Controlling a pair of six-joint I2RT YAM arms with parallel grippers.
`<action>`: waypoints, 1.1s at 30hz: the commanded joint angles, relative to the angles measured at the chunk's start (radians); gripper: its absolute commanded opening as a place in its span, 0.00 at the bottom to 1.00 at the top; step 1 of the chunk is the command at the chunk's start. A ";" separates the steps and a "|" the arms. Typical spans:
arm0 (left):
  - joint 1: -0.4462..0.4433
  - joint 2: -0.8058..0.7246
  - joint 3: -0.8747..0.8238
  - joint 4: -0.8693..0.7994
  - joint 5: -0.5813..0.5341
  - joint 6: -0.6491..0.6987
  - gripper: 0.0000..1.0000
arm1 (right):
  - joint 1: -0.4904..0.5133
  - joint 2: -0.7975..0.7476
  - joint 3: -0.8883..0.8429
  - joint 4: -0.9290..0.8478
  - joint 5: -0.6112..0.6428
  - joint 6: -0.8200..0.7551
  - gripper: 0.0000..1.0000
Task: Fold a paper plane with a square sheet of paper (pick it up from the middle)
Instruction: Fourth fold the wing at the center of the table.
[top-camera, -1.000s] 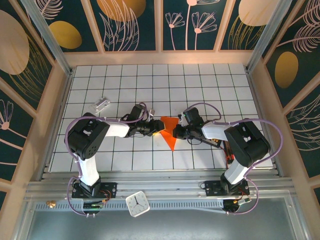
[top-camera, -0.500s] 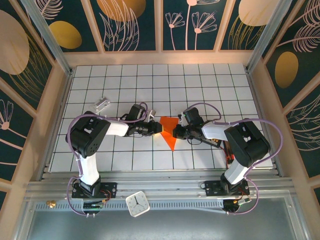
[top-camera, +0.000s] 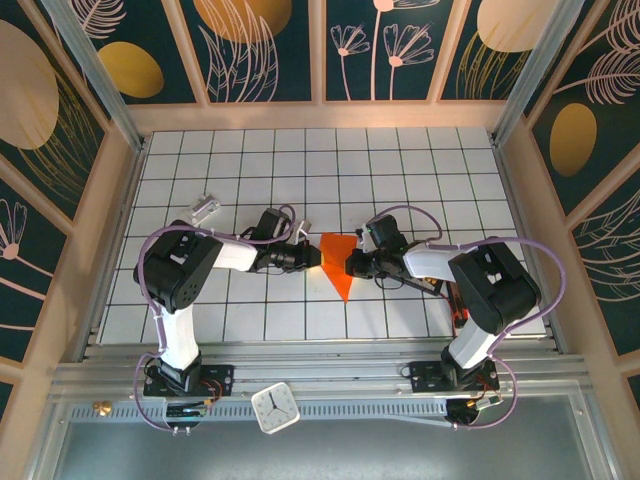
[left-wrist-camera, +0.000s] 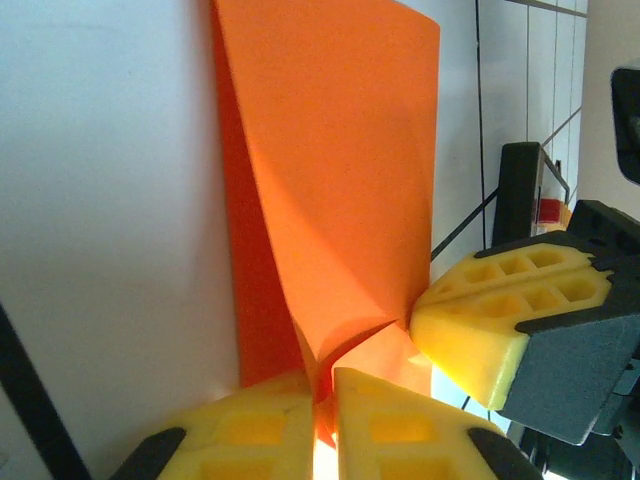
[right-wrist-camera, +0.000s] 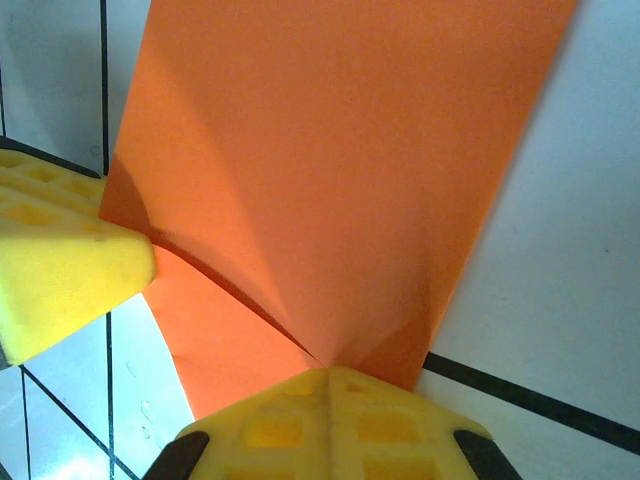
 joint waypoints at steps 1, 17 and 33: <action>-0.001 0.039 0.028 0.032 -0.055 0.030 0.11 | -0.002 0.039 -0.031 -0.096 0.030 -0.024 0.00; -0.008 -0.138 -0.107 0.069 -0.188 -0.146 0.00 | -0.057 -0.088 0.053 -0.157 -0.013 -0.084 0.14; -0.042 -0.279 -0.100 -0.166 -0.270 -0.305 0.00 | 0.196 -0.225 0.029 -0.072 0.258 0.042 0.36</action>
